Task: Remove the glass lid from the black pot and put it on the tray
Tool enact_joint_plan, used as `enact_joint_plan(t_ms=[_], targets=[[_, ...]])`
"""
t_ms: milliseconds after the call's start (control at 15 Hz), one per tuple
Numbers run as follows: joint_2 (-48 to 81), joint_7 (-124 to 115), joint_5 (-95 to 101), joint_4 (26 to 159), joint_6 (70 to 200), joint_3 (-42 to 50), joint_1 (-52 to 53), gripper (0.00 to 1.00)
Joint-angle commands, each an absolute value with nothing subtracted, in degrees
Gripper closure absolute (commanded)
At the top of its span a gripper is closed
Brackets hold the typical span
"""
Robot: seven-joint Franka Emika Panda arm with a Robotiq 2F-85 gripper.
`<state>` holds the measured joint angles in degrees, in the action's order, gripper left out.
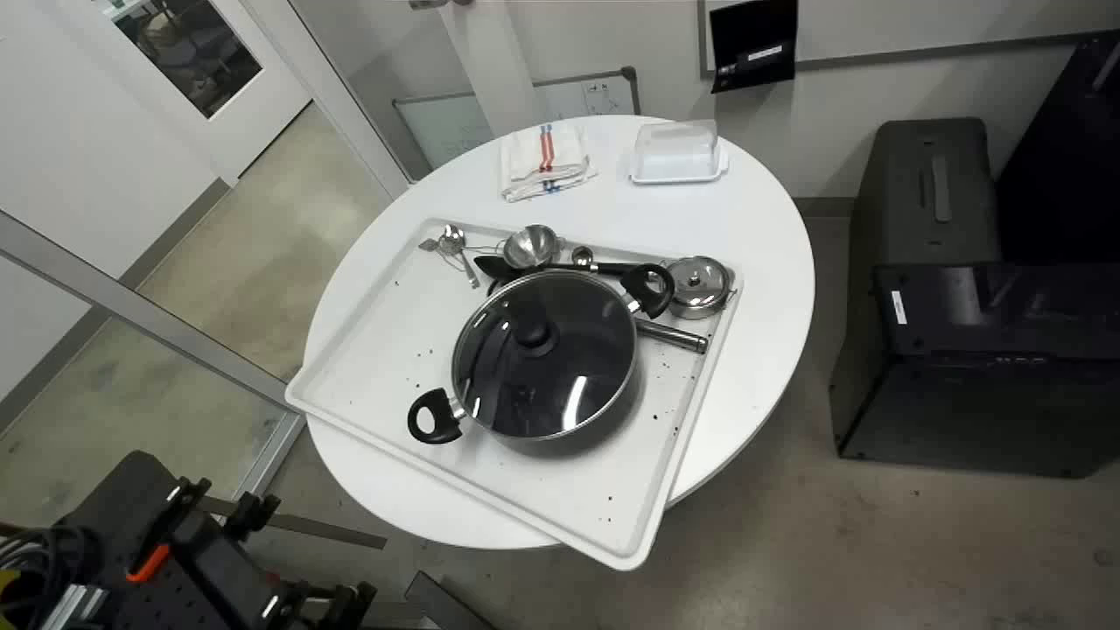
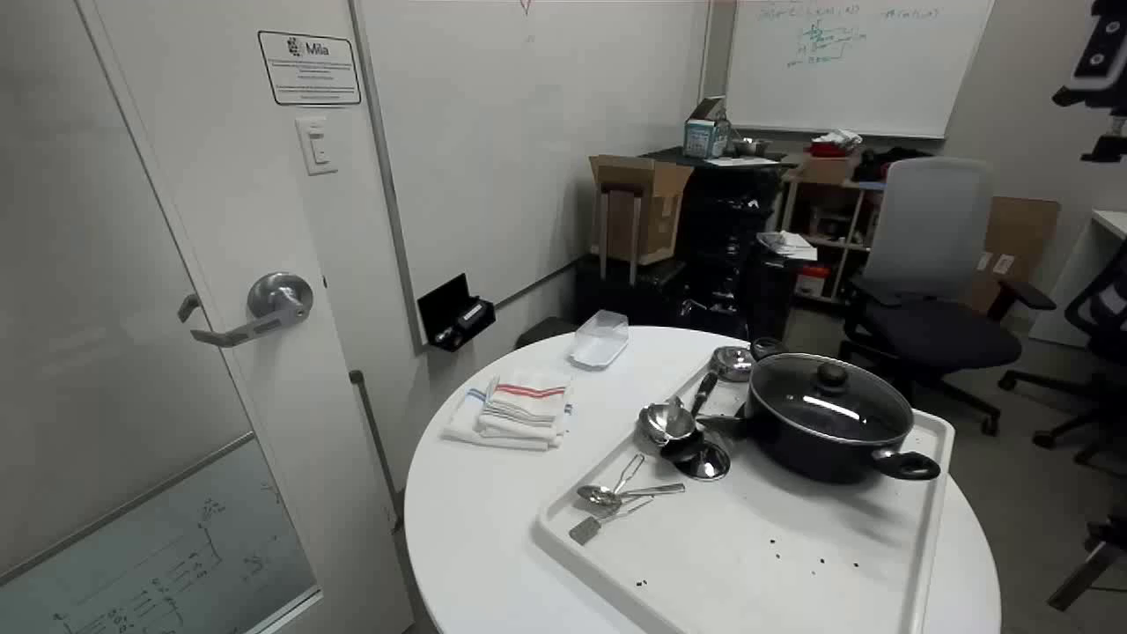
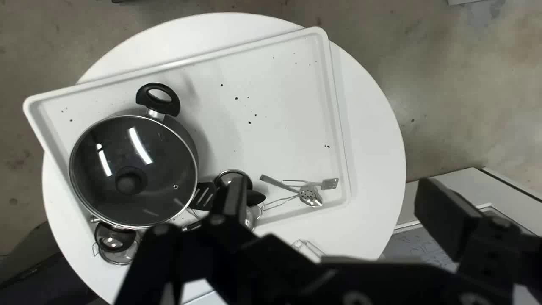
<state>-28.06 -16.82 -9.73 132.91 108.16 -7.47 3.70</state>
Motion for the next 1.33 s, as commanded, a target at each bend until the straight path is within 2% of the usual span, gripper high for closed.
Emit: enact_joint_plan(t_ms=[0, 800, 1267], targets=[[-28.04, -16.77, -9.77, 132.71, 108.00, -7.58, 3.55, 0.00], [-26.45, -17.64, -9.34, 132.42, 109.10, -7.75, 2.98, 0.00], [-18.90, -21.58, -7.36, 132.14, 117.24, -7.61, 0.25, 0.00]])
